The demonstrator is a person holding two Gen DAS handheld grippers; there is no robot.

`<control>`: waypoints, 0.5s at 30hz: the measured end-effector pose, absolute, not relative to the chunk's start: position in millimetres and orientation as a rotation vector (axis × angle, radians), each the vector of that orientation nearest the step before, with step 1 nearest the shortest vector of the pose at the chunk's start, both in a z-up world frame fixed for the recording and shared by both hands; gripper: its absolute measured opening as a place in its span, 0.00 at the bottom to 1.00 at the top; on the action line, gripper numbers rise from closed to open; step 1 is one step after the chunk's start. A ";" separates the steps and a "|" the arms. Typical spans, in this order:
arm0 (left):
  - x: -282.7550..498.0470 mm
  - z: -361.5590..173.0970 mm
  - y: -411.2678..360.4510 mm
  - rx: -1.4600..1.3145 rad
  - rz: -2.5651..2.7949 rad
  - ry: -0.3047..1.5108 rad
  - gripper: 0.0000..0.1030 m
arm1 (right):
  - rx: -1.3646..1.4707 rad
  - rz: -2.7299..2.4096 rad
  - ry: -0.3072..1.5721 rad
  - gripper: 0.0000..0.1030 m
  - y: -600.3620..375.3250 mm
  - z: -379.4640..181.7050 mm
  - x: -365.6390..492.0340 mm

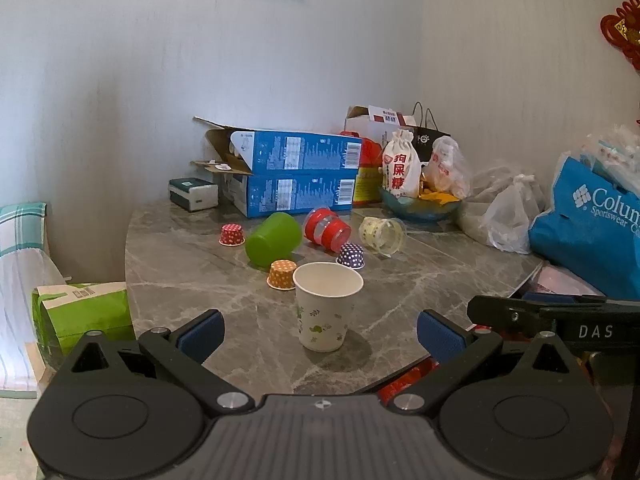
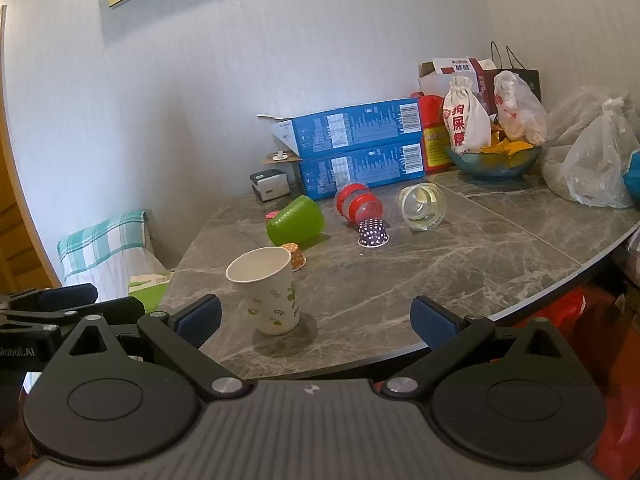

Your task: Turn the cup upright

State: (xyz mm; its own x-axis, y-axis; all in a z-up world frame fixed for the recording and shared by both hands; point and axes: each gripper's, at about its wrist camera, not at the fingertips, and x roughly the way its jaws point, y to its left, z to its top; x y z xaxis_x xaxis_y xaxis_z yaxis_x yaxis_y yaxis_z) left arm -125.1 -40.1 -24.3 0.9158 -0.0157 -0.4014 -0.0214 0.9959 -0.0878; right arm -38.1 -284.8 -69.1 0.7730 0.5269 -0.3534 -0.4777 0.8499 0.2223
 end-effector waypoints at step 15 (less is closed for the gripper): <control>-123.8 -25.7 -43.3 -0.094 -0.007 0.416 1.00 | 0.122 0.545 0.417 0.99 -285.5 -69.8 -37.8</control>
State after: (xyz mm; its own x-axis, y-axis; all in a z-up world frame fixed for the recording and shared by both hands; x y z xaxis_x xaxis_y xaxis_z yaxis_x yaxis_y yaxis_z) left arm -123.8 -43.3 -25.7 0.9147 -0.0261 -0.4034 -0.0123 0.9957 -0.0923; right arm -37.8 -285.5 -69.8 0.7737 0.5267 -0.3522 -0.4777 0.8500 0.2219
